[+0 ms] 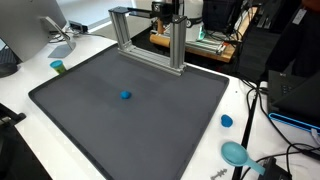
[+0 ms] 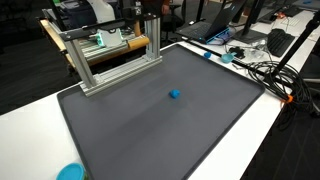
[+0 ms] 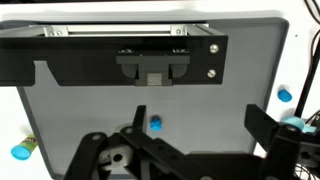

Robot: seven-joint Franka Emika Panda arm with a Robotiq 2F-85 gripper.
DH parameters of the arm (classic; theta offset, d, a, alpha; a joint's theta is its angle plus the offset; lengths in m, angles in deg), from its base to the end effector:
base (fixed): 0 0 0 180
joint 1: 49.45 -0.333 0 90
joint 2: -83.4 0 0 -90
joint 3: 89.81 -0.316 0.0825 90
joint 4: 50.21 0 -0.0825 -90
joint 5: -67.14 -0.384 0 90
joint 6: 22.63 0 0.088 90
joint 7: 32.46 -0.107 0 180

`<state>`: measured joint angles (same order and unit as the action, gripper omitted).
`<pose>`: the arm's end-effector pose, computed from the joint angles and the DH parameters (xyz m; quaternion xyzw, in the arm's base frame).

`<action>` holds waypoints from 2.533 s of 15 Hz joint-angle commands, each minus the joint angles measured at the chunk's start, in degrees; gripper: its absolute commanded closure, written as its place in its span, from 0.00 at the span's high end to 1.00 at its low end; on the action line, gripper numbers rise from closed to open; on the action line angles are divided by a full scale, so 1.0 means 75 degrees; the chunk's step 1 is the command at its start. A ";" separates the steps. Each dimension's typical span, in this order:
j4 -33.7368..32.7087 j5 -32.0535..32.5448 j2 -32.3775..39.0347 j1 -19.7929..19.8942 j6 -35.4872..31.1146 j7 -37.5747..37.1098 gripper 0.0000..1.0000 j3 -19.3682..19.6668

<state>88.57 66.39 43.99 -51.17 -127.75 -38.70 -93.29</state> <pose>0.3521 0.0366 0.5502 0.9985 -0.0164 0.0507 0.0082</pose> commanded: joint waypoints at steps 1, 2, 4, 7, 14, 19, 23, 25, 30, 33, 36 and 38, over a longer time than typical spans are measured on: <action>0.0727 -0.0140 -0.0339 0.0045 -0.0798 -0.0155 1.00 -0.0028; 0.0883 -0.0112 -0.0378 0.0064 -0.0929 -0.0176 1.00 -0.0024; 0.1226 -0.0054 -0.0456 0.0146 -0.1115 -0.0337 1.00 -0.0036; 0.1714 0.0121 -0.0650 0.0318 -0.1620 -0.0471 1.00 -0.0040; 0.1307 -0.0003 -0.0216 0.0191 -0.1294 -0.0308 1.00 -0.0026; 0.1306 -0.0003 -0.0216 0.0191 -0.1294 -0.0308 1.00 -0.0026; 0.1408 0.0132 -0.0311 0.0245 -0.1403 -0.0118 1.00 0.0058; 0.1564 0.0232 -0.0345 0.0241 -0.1631 0.0104 1.00 0.0123; 0.1834 0.0458 -0.0264 0.0388 -0.1979 0.0439 1.00 0.0336; 0.1996 0.0383 -0.0226 0.0429 -0.2261 0.0516 1.00 0.0460; 0.2129 0.0350 -0.0188 0.0411 -0.2447 0.0555 1.00 0.0486; 0.2204 0.0331 -0.0135 0.0399 -0.2502 0.0597 1.00 0.0508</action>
<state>103.91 68.67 42.61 -48.31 -144.79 -35.62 -90.03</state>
